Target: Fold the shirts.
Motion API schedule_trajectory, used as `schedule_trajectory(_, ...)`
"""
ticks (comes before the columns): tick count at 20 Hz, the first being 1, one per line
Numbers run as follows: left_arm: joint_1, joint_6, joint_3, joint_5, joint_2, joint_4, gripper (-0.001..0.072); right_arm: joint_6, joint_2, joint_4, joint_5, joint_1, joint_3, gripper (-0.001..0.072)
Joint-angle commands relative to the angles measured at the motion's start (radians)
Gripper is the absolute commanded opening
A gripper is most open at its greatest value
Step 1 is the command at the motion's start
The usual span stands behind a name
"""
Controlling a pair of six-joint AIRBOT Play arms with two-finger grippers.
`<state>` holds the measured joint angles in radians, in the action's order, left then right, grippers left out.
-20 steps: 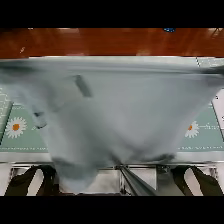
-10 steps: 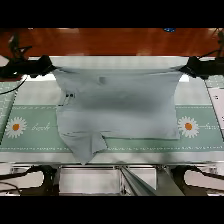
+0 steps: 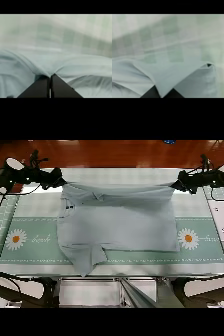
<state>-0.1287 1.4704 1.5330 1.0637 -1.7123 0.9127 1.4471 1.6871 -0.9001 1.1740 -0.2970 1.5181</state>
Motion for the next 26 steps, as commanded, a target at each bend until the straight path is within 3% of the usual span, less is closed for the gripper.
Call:
schedule_trajectory(1, -0.028, -0.065, -0.008, 0.191, 0.001, 0.008, 0.0018, -0.058, -0.014, -0.019, 0.151, -0.045, 0.006, 0.0022)
schedule_trajectory(5, -0.028, -0.102, -0.164, 0.239, 0.016, 0.041, 0.0018, -0.09, -0.014, -0.124, 0.245, -0.044, -0.053, 0.0022)
schedule_trajectory(14, -0.026, -0.124, -0.259, 0.24, 0.016, 0.078, 0.0018, -0.068, -0.013, -0.249, 0.202, -0.043, -0.219, 0.0023)
schedule_trajectory(15, -0.026, -0.124, -0.259, 0.24, 0.016, 0.077, 0.0019, -0.064, -0.013, -0.254, 0.19, -0.043, -0.223, 0.0066)
schedule_trajectory(16, -0.027, -0.124, -0.259, 0.24, 0.016, 0.073, 0.0021, -0.054, -0.013, -0.249, 0.179, -0.042, -0.223, 0.0222)
schedule_trajectory(17, -0.027, -0.124, -0.258, 0.259, 0.016, 0.07, 0.0096, -0.041, -0.014, -0.232, 0.183, -0.042, -0.223, 0.0391)
schedule_trajectory(18, -0.027, -0.129, -0.252, 0.294, 0.017, 0.072, 0.0355, -0.039, -0.018, -0.211, 0.201, -0.043, -0.223, 0.0416)
schedule_trajectory(19, -0.035, -0.152, -0.239, 0.339, 0.018, 0.073, 0.0504, -0.027, -0.029, -0.206, 0.223, -0.054, -0.222, 0.0416)
schedule_trajectory(22, -0.097, -0.154, -0.235, 0.423, 0.082, 0.075, 0.0509, -0.013, -0.118, -0.232, 0.27, -0.123, -0.221, 0.0416)
schedule_trajectory(26, -0.244, -0.189, -0.44, 0.367, 0.331, 0.075, 0.0509, -0.018, -0.338, -0.254, 0.198, -0.252, -0.331, 0.0415)
